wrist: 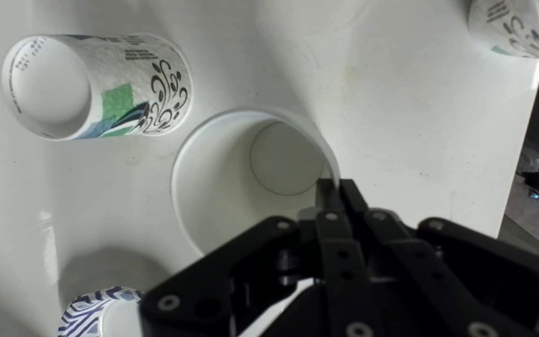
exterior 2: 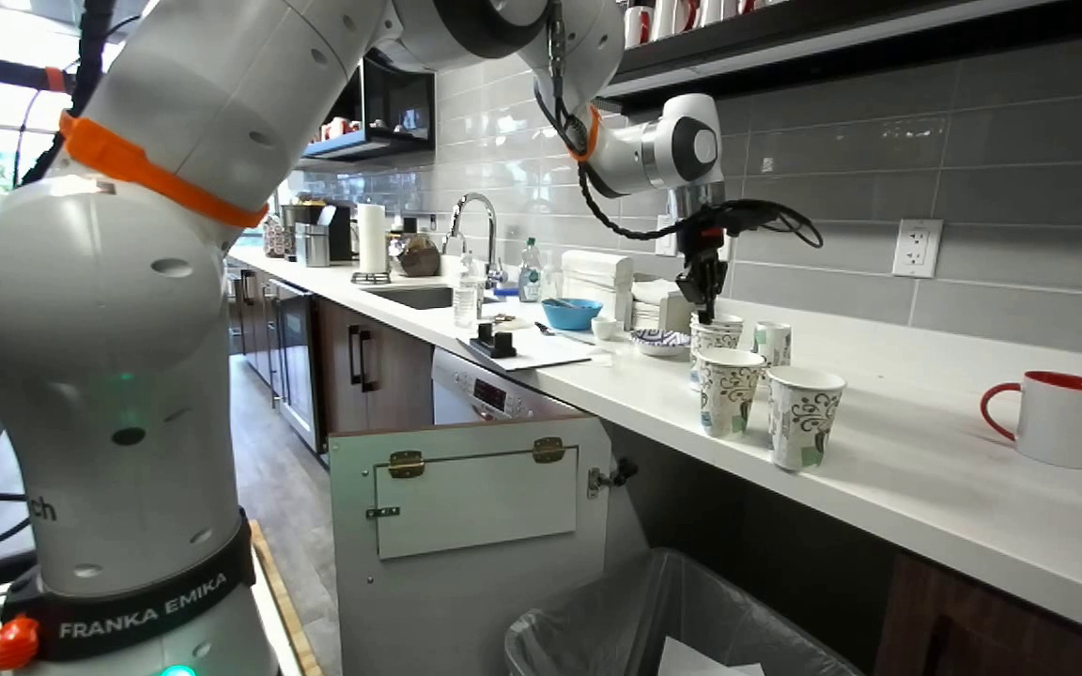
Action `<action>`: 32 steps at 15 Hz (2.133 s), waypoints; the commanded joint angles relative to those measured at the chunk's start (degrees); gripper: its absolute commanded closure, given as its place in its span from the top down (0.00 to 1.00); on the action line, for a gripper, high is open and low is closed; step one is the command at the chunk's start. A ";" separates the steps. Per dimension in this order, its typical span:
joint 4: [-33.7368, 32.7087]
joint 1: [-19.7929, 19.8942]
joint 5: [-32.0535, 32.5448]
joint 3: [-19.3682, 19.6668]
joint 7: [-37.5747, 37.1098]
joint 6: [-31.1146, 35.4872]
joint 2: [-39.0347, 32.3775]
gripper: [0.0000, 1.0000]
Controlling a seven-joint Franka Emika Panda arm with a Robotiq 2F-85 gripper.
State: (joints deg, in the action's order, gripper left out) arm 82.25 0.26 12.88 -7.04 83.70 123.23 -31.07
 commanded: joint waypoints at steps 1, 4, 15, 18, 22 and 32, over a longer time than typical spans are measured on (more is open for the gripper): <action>-2.31 -0.87 -0.73 0.20 1.49 -3.10 -0.31 0.01; -3.57 -2.13 0.43 0.39 1.41 -4.14 0.70 0.01; -8.76 -8.95 10.50 4.12 -5.50 -11.33 2.11 0.01; -7.54 -5.44 3.32 0.12 0.58 -8.07 2.60 0.01; -6.42 -3.68 -1.86 -1.63 2.57 -4.48 3.17 0.01; -6.78 -8.16 8.93 2.48 -6.58 -6.36 4.13 0.01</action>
State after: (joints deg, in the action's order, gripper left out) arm 74.59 -6.69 19.87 -5.46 79.43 116.58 -28.72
